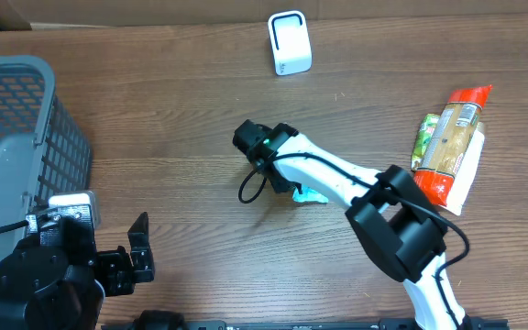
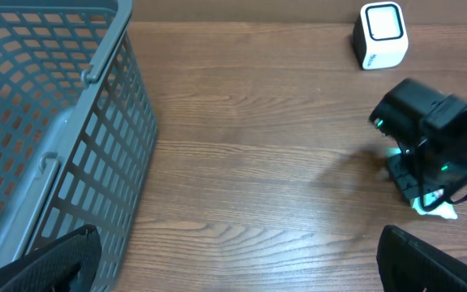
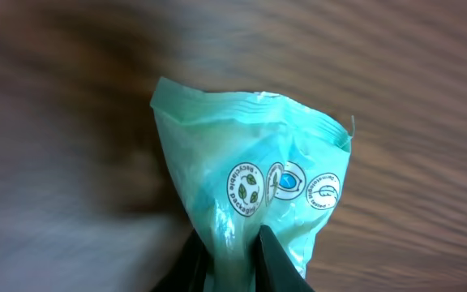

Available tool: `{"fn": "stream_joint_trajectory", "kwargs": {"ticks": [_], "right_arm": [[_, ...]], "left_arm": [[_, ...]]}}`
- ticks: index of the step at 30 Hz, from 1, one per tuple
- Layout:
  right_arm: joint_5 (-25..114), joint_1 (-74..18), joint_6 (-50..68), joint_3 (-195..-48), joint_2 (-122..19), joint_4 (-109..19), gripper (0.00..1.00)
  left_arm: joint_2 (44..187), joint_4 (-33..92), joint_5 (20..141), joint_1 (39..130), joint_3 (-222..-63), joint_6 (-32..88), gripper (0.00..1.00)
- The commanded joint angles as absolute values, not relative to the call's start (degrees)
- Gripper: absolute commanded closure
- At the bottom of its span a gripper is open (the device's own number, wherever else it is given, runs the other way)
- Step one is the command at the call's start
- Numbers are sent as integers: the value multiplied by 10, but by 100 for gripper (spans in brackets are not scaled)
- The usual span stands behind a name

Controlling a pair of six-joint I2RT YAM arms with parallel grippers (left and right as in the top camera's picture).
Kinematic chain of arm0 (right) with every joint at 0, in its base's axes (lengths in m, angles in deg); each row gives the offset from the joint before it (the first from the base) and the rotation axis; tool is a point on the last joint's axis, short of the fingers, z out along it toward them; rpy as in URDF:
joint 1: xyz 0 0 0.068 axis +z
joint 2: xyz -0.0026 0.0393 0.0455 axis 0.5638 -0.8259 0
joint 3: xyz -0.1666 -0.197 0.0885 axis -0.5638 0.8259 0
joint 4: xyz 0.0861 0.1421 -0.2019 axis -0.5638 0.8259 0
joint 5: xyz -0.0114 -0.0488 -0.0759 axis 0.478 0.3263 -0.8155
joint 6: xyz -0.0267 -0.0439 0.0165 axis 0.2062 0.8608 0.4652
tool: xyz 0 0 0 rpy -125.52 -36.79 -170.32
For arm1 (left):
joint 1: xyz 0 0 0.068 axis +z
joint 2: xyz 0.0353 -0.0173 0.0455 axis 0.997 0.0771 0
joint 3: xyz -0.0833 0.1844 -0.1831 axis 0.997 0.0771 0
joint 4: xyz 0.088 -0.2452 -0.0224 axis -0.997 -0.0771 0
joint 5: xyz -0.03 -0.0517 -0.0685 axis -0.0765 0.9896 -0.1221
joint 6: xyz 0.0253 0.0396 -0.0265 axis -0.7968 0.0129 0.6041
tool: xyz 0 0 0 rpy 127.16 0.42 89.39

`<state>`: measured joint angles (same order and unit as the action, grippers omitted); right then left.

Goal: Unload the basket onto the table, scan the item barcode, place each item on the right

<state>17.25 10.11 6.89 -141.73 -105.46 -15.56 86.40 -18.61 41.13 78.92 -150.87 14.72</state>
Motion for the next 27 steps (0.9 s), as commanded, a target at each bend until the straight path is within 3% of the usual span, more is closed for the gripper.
{"fn": "stream_joint_trajectory", "kwargs": {"ticks": [1, 10, 15, 21, 27], "right_arm": [[394, 86, 124, -1434, -974, -175, 96], [821, -10, 206, -1412, -901, -247, 96], [924, -41, 205, -1324, -917, -335, 96], [869, -54, 146, -1206, -918, -458, 96], [740, -59, 120, -1186, -919, -450, 92]], "left_arm": [[867, -184, 416, 792, -1505, 151, 1], [868, -184, 416, 792, -1505, 151, 0], [867, -184, 416, 792, -1505, 151, 1], [867, -184, 416, 792, -1505, 151, 0], [867, -184, 416, 792, -1505, 151, 0]]}}
